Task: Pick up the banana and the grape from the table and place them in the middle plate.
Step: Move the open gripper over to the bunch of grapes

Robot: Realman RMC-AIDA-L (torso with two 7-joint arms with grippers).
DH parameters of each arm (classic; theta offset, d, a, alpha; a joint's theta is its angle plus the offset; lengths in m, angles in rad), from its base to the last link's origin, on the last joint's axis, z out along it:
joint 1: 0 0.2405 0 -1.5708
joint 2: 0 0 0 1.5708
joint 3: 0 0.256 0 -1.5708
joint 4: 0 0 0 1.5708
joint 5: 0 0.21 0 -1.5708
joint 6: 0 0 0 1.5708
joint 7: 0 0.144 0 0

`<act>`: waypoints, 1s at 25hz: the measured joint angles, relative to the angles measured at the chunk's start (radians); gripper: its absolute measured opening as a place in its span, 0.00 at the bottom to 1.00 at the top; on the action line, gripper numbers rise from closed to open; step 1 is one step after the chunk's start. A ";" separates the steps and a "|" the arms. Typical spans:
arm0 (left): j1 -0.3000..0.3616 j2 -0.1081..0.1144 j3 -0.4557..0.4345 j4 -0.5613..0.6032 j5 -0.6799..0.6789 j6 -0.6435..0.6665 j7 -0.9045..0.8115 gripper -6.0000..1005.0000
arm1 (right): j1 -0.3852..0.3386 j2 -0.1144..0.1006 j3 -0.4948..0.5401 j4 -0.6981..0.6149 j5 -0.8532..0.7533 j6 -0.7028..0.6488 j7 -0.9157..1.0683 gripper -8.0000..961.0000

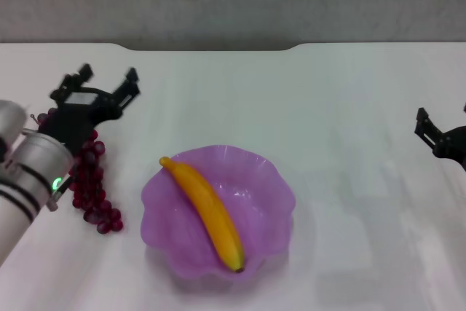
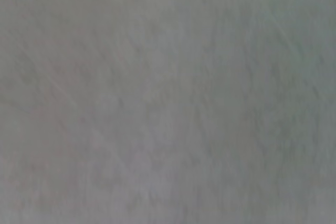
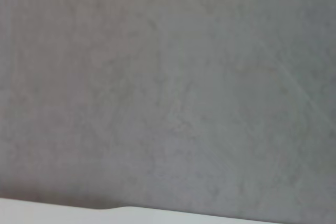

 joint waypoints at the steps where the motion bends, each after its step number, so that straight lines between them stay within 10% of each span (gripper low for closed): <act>1: 0.009 0.002 -0.012 0.048 0.017 -0.069 0.012 0.88 | 0.002 0.000 -0.005 0.000 0.000 0.002 0.000 0.90; 14: 0.097 0.001 -0.209 0.620 0.132 -0.932 0.089 0.88 | 0.013 0.001 -0.024 0.006 0.000 0.030 0.000 0.90; 25: -0.031 -0.013 -0.412 0.812 0.134 -1.567 0.229 0.88 | 0.030 0.003 -0.049 0.011 -0.001 0.067 0.000 0.89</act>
